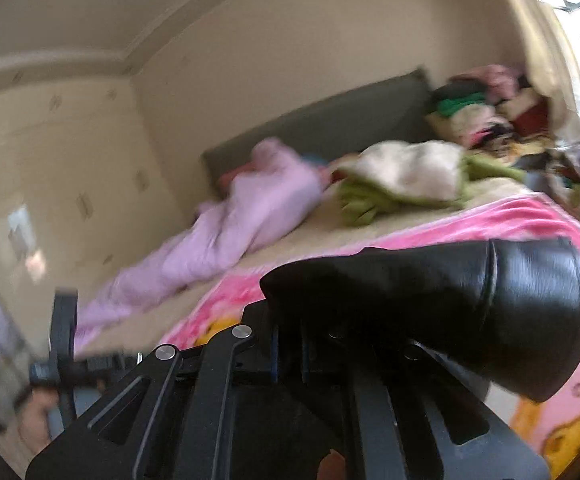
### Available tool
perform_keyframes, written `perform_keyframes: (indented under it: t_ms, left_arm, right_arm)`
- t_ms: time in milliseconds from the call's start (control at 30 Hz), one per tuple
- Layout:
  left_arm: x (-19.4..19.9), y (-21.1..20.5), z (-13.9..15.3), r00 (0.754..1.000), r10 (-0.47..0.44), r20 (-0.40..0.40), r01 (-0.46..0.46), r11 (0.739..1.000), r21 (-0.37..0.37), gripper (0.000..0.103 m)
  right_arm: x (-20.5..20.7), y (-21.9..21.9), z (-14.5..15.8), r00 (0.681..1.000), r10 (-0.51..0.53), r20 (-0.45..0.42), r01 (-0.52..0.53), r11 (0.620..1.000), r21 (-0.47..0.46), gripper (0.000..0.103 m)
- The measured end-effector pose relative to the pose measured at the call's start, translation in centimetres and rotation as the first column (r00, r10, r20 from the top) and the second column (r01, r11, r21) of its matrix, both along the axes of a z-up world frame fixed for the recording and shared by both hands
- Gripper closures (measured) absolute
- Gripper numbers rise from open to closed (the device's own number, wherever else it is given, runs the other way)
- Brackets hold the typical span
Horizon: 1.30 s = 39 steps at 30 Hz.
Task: Fold large clothes
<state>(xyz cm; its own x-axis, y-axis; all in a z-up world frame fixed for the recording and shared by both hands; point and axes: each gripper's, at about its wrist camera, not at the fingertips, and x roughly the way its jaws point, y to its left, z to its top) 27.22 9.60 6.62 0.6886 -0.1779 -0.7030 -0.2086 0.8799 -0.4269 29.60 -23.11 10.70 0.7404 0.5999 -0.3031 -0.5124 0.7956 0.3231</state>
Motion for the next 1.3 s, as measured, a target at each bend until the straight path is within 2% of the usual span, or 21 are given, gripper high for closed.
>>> perform_keyframes:
  t_ms: [67, 200, 267, 367, 400, 433, 467, 500, 533, 633, 733, 767, 800, 833, 900, 1033, 1100, 1200, 1300]
  left_arm:
    - [-0.4, 0.8, -0.1, 1.0, 0.005, 0.013, -0.004, 1.0, -0.028, 0.009]
    - [-1.0, 1.8, -1.0, 1.0, 0.0, 0.012, 0.001, 0.998, -0.061, 0.009]
    - [-1.1, 1.9, -1.7, 1.0, -0.006, 0.002, 0.006, 0.998, -0.064, 0.009]
    - [-1.2, 1.6, -2.7, 1.0, -0.024, -0.014, 0.024, 0.999, -0.044, 0.009]
    - [-1.3, 1.4, -3.0, 0.999, -0.029, -0.02, 0.029, 0.999, -0.019, 0.009]
    - [-1.2, 1.0, -3.4, 0.999, -0.03, -0.026, 0.03, 0.999, 0.024, 0.009]
    - [-1.2, 0.7, -3.6, 0.999, -0.027, -0.036, 0.03, 0.998, 0.058, 0.009]
    - [-1.2, 0.4, -3.9, 0.998, -0.027, -0.049, 0.031, 0.995, 0.098, 0.009]
    - [-1.1, 0.0, -4.2, 0.998, -0.025, -0.06, 0.033, 0.989, 0.143, 0.009]
    - [-1.3, -0.9, -4.6, 0.997, -0.022, -0.08, 0.043, 0.962, 0.269, 0.009]
    - [-1.5, -1.2, -4.7, 0.995, -0.032, -0.095, 0.061, 0.944, 0.323, 0.009]
    - [-1.6, -1.3, -4.6, 0.995, -0.036, -0.097, 0.067, 0.938, 0.339, 0.009]
    - [-1.7, -1.4, -4.4, 0.995, -0.038, -0.096, 0.07, 0.932, 0.354, 0.009]
    - [-2.0, -1.4, -4.2, 0.995, -0.041, -0.091, 0.072, 0.926, 0.371, 0.009]
    - [-2.4, -1.4, -3.7, 0.996, -0.037, -0.084, 0.067, 0.918, 0.39, 0.009]
    - [-3.1, -0.8, -2.7, 0.997, -0.02, -0.074, 0.049, 0.905, 0.423, 0.009]
    - [-3.4, -0.5, -2.3, 0.998, -0.019, -0.066, 0.045, 0.904, 0.424, 0.009]
    - [-4.0, 0.3, -1.5, 0.999, -0.01, -0.046, 0.028, 0.906, 0.423, 0.009]
    - [-4.6, 1.3, -0.9, 0.999, 0.009, -0.037, 0.008, 0.902, 0.432, 0.009]
  right_arm:
    - [0.1, 3.0, -1.4, 0.998, 0.052, -0.024, -0.053, 0.997, -0.05, 0.096]
    - [0.0, 7.7, -5.5, 0.98, 0.133, -0.15, -0.152, 0.981, -0.122, 0.096]
    - [0.4, 9.0, -7.3, 0.969, 0.129, -0.21, -0.161, 0.976, -0.145, 0.096]
    - [0.5, 9.6, -10.3, 0.943, 0.1, -0.316, -0.151, 0.979, -0.14, 0.089]
    - [0.6, 9.4, -10.9, 0.935, 0.097, -0.341, -0.149, 0.98, -0.13, 0.075]
    - [0.5, 9.3, -11.7, 0.919, 0.092, -0.383, -0.145, 0.983, -0.111, 0.042]
    - [0.4, 8.9, -12.4, 0.902, 0.076, -0.425, -0.129, 0.987, -0.097, 0.026]
    - [0.0, 8.4, -13.1, 0.892, 0.061, -0.448, -0.109, 0.991, -0.082, 0.019]
    - [-0.3, 7.5, -13.6, 0.875, 0.041, -0.483, -0.075, 0.996, -0.052, 0.019]
    - [-0.6, 4.6, -14.3, 0.851, -0.006, -0.525, 0.023, 0.999, 0.026, 0.016]
    - [-0.2, 2.3, -14.5, 0.838, -0.06, -0.542, 0.138, 0.985, 0.104, 0.017]
    - [0.1, 1.8, -14.4, 0.84, -0.071, -0.538, 0.162, 0.979, 0.124, 0.025]
    - [0.3, 1.7, -14.0, 0.846, -0.091, -0.525, 0.179, 0.977, 0.119, 0.056]
    - [0.4, 1.9, -13.5, 0.86, -0.105, -0.499, 0.178, 0.979, 0.101, 0.071]
    - [0.3, 2.9, -12.0, 0.896, -0.076, -0.437, 0.136, 0.985, 0.107, 0.079]
    - [-0.2, 5.9, -9.2, 0.947, -0.007, -0.321, 0.034, 0.996, 0.077, 0.082]
    - [-0.6, 8.0, -7.9, 0.96, 0.043, -0.277, -0.03, 0.998, 0.05, 0.082]
    - [-1.1, 10.0, -7.2, 0.966, 0.091, -0.244, -0.091, 0.996, 0.012, 0.08]
    - [-1.5, 12.4, -7.1, 0.957, 0.147, -0.252, -0.156, 0.988, -0.016, 0.076]
